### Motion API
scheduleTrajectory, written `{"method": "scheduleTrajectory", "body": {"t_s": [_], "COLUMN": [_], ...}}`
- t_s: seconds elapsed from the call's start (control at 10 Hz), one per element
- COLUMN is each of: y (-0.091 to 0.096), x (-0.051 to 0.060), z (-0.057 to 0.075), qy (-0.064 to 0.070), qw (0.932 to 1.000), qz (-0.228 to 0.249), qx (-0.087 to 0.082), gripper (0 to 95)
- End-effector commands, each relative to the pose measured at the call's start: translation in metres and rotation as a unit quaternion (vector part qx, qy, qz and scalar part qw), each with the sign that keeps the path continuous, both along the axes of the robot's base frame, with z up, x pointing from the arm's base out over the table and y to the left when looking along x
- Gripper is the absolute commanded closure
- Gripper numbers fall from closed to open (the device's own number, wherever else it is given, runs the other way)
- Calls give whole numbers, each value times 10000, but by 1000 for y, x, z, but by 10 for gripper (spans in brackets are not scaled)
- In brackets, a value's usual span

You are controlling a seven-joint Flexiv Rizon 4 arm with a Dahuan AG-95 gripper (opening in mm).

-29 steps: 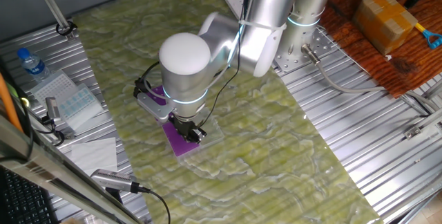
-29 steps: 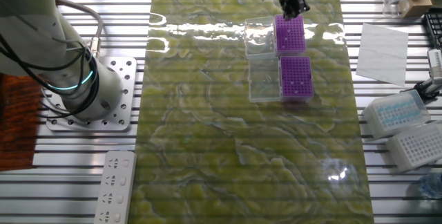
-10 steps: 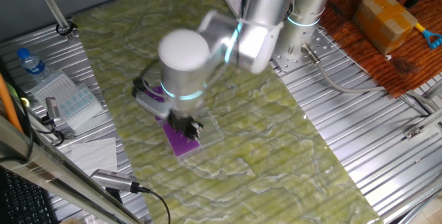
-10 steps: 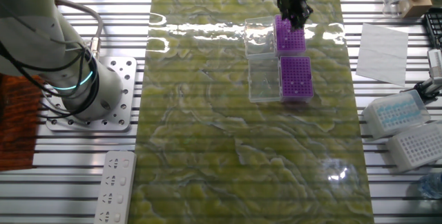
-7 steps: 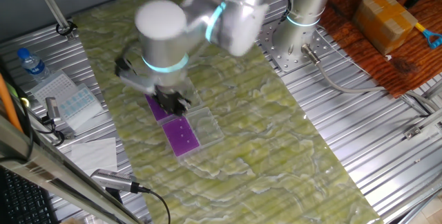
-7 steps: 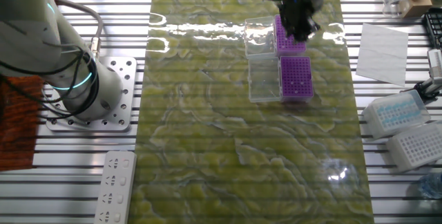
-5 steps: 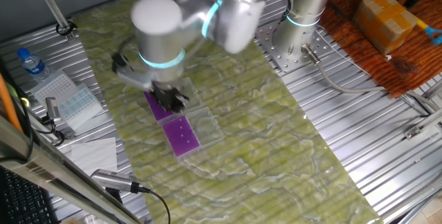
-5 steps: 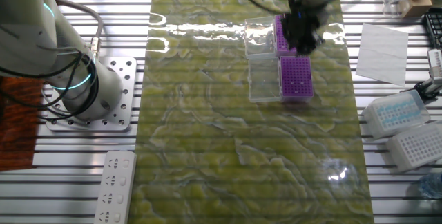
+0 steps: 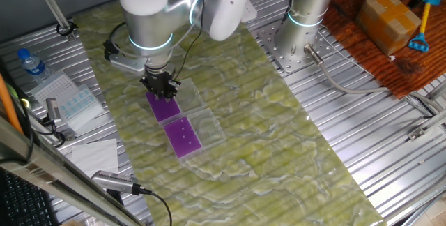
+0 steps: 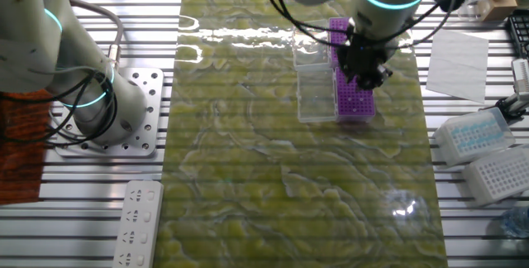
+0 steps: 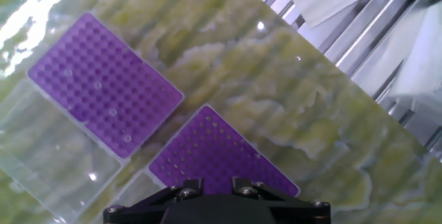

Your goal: Transfer all small pipette tips from one holder to another

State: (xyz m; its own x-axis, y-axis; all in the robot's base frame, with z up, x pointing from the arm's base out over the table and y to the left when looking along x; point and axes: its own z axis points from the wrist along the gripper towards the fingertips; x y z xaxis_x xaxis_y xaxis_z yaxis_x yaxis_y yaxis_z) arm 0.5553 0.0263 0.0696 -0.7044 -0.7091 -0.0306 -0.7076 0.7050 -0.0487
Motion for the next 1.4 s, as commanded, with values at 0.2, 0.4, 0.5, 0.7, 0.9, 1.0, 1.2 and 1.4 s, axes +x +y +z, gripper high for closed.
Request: {"method": "scheduleTrajectory", "body": {"t_s": [0.2, 0.4, 0.5, 0.7, 0.9, 1.0, 1.2, 1.4], "y": [-12, -14, -13, -13, -14, -14, -14, -14], "x": [-5, -6, -5, -5, -5, -5, -5, -6], "z": [-6, -9, -13, -16, -17, -17, -18, -17], "qy": [-19, -39, -60, -82, -91, -95, -96, -93], "qw": [9998, 9996, 9996, 9995, 9993, 9993, 9993, 9993], "qz": [219, 274, 288, 312, 351, 361, 364, 369], "qx": [-26, -29, -25, -24, -21, -15, -5, 5], "gripper": [760, 760, 760, 760, 760, 950, 950, 950]}}
